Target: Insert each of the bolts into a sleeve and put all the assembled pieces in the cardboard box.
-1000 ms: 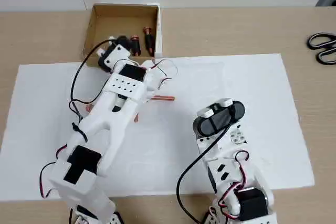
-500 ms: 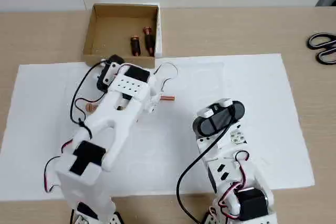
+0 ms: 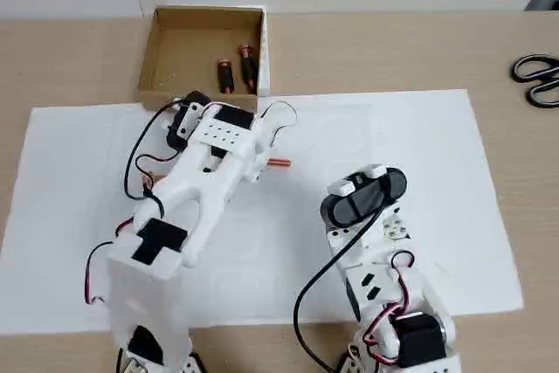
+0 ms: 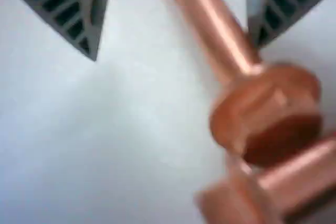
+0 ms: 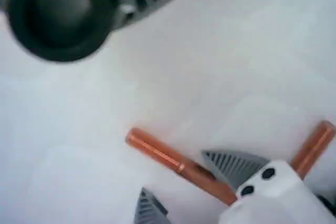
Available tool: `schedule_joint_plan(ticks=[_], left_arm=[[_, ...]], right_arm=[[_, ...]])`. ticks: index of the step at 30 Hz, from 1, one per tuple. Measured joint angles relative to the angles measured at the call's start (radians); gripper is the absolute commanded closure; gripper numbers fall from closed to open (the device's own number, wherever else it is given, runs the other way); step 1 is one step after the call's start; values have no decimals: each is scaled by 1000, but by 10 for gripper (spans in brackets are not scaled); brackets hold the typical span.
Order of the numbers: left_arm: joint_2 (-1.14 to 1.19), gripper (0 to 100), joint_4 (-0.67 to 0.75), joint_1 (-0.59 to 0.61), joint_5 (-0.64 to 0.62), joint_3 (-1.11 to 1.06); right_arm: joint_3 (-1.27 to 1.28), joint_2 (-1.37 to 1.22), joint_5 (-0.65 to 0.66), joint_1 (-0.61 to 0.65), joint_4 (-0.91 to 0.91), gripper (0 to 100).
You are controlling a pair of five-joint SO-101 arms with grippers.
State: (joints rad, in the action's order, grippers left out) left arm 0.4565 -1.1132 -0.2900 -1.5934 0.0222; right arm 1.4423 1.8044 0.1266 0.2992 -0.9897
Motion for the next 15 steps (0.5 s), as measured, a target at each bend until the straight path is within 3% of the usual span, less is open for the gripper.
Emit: schedule_joint_plan(ticks=[15], left_arm=[[57,819,-40,23,-66,44]], right_arm=[[0,0,0,-17,0,995]])
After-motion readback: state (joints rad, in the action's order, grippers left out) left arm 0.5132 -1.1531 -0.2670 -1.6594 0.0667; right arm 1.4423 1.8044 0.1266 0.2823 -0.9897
